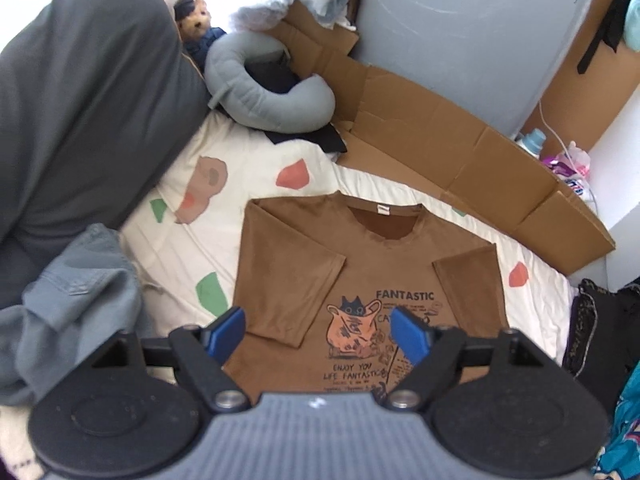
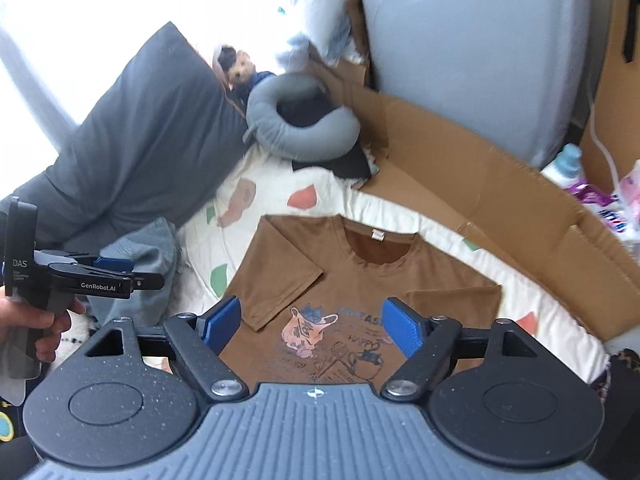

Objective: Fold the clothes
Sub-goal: 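Lift both tools up and away from the brown T-shirt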

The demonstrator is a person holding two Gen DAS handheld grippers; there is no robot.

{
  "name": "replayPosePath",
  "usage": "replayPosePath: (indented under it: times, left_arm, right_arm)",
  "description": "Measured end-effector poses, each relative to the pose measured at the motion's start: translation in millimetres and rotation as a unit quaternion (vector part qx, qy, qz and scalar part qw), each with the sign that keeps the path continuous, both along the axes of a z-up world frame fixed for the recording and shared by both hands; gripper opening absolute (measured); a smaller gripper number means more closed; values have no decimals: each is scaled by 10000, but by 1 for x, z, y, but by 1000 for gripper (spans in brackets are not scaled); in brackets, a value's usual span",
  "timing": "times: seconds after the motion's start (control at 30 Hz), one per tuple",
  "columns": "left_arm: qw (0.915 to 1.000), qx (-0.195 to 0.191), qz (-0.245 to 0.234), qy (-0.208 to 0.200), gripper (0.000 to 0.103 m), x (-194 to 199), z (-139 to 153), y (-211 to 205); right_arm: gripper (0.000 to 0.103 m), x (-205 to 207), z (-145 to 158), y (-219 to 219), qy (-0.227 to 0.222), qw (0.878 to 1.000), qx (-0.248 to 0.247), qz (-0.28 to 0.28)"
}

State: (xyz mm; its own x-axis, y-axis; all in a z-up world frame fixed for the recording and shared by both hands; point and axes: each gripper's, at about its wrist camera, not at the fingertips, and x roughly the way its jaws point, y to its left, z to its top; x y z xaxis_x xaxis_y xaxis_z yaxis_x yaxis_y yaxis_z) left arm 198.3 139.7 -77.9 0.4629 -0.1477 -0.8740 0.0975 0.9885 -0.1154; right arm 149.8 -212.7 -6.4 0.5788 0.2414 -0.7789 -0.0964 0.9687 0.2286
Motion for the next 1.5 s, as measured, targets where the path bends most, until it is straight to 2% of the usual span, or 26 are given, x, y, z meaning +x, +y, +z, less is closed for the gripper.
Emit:
replayPosePath:
  times: [0.2, 0.37, 0.67, 0.83, 1.2, 1.33, 1.5]
  left_arm:
    - [9997, -8, -201, -120, 89, -21, 37, -4]
    - [9993, 67, -337, -150, 91, -35, 55, -8]
    - [9994, 22, -226, -249, 91, -55, 74, 3]
    - [9995, -141, -82, -262, 91, -68, 86, 17]
    - [9997, -116, -71, -221, 91, -108, 89, 46]
    - [9996, -79, -77, -244, 91, -124, 74, 50]
    - [9995, -72, -58, -289, 91, -142, 43, 53]
  right_arm:
    - [85, -39, 53, -27, -279, 9995, 67, -140]
    - [85, -73, 84, -49, -460, 9982, 118, -370]
    - [85, -132, 110, -92, -515, 9962, -113, -692]
    - [85, -167, 119, -122, -574, 9936, -78, -972]
    - [85, -226, 106, -161, -585, 9905, -15, -1242]
    - [85, -242, 84, -175, -562, 9894, 27, -1337]
    - [85, -261, 40, -185, -507, 9867, 130, -1536]
